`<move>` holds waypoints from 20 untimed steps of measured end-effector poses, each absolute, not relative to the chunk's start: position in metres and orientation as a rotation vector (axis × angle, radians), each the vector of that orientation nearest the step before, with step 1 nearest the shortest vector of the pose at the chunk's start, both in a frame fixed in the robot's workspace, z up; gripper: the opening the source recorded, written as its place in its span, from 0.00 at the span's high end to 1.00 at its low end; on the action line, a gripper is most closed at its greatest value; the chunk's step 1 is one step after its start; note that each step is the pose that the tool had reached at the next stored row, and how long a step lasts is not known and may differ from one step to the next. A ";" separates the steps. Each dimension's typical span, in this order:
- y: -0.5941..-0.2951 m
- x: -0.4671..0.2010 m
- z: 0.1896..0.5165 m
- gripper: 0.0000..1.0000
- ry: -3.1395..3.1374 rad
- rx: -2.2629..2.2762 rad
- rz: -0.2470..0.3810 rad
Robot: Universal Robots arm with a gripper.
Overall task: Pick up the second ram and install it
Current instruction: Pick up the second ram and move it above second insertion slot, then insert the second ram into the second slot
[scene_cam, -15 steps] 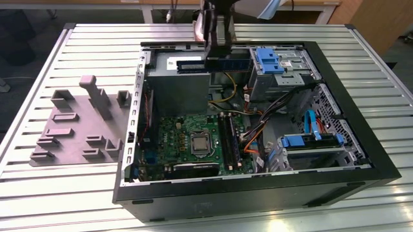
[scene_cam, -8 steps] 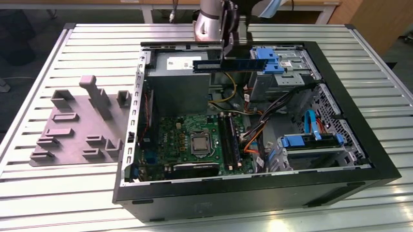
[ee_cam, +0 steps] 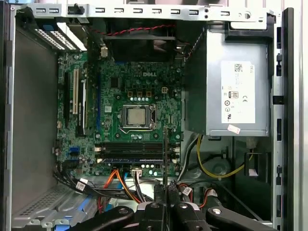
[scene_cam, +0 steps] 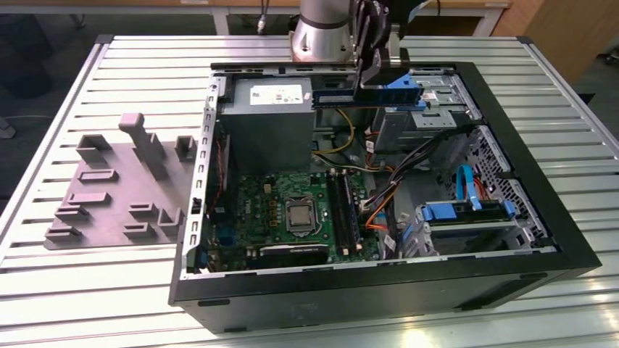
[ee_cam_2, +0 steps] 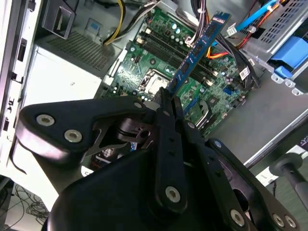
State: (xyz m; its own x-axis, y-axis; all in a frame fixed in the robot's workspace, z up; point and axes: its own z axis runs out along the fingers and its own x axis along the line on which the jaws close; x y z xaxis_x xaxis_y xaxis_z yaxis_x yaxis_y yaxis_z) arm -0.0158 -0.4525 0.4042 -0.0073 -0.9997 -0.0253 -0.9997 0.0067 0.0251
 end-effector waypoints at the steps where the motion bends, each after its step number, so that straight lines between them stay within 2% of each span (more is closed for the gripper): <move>1: -0.452 -0.015 0.404 0.86 2.229 -2.213 0.056; 20: -0.452 -0.015 0.403 0.86 2.355 -2.075 0.055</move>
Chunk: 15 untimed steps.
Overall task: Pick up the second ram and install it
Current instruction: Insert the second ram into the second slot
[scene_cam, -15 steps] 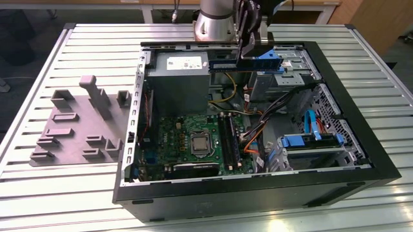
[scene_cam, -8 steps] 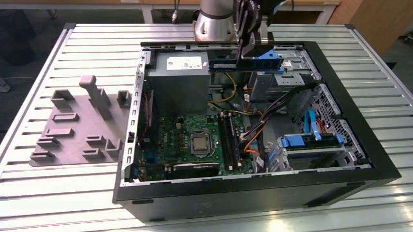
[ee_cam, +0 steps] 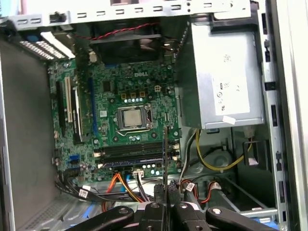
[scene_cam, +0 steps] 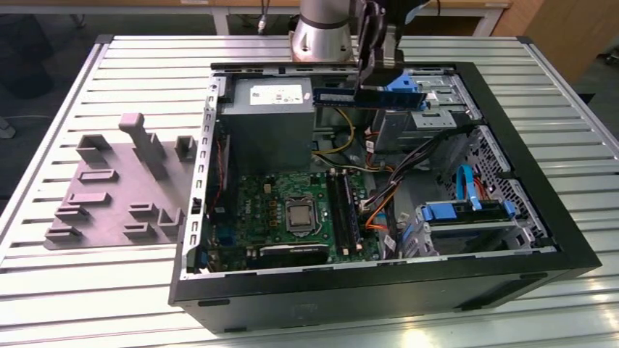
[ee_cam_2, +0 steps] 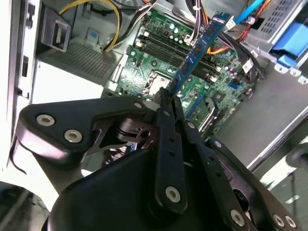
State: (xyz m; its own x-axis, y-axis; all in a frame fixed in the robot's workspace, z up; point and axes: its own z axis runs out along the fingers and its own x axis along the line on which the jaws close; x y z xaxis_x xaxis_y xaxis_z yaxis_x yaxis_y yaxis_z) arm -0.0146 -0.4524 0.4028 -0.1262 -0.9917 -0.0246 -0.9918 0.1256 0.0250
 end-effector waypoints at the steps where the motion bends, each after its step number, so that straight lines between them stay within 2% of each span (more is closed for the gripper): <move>1: -0.452 -0.015 0.403 0.86 2.374 -2.054 0.055; 15: -0.452 -0.015 0.399 0.86 2.586 -1.773 0.054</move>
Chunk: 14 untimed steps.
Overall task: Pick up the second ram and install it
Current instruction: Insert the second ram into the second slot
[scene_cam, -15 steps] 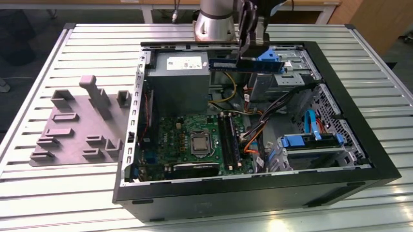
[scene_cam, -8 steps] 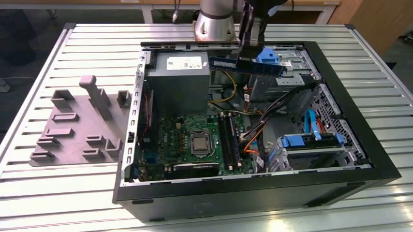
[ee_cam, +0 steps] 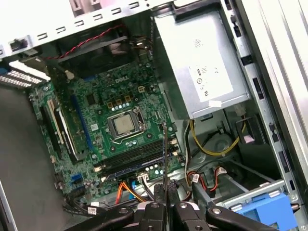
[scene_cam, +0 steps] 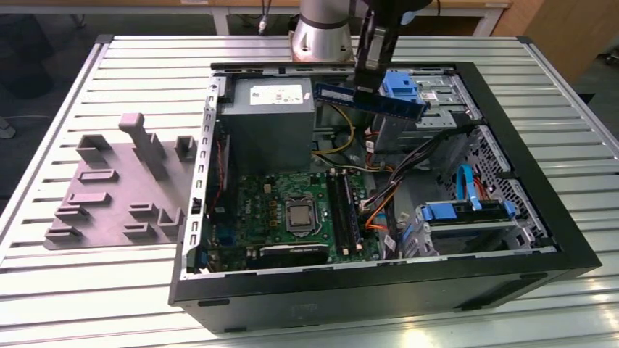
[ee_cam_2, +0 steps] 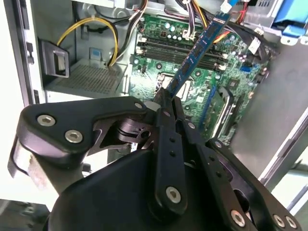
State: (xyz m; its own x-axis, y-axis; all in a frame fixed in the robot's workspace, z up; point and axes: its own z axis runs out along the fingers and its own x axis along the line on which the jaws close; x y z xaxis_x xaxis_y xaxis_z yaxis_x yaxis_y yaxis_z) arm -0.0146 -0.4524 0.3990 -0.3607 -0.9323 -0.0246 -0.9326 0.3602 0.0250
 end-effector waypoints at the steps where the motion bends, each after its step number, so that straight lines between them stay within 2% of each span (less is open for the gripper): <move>1: -0.452 -0.015 0.399 0.86 2.599 -1.753 0.054; 14: -0.452 -0.015 0.396 0.86 2.735 -1.526 0.053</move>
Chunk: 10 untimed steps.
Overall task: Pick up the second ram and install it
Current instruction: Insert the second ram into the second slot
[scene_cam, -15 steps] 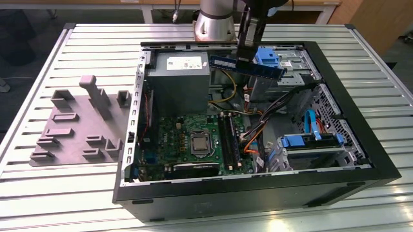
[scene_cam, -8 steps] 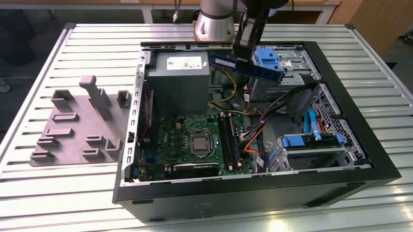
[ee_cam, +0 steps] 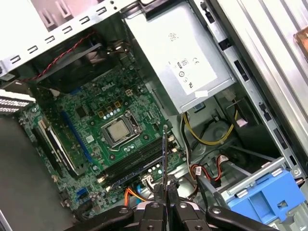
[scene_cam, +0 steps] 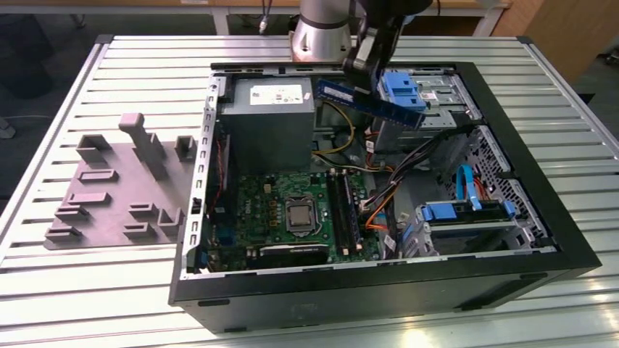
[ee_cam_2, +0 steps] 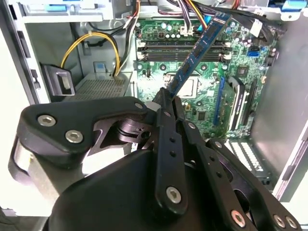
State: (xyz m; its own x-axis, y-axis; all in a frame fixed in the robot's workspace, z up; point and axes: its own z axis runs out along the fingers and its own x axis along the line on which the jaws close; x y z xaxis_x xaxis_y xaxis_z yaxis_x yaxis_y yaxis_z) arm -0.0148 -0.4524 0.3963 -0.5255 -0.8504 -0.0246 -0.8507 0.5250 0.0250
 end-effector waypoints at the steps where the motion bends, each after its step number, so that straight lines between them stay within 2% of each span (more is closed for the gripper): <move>1: -0.452 -0.015 0.396 0.86 2.743 -1.511 0.053; 10: -0.452 -0.015 0.395 0.86 2.811 -1.378 0.052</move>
State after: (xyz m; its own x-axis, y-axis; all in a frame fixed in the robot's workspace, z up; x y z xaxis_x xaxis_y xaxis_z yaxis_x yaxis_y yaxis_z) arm -0.0148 -0.4524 0.3951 -0.6125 -0.7901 -0.0246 -0.7904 0.6120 0.0250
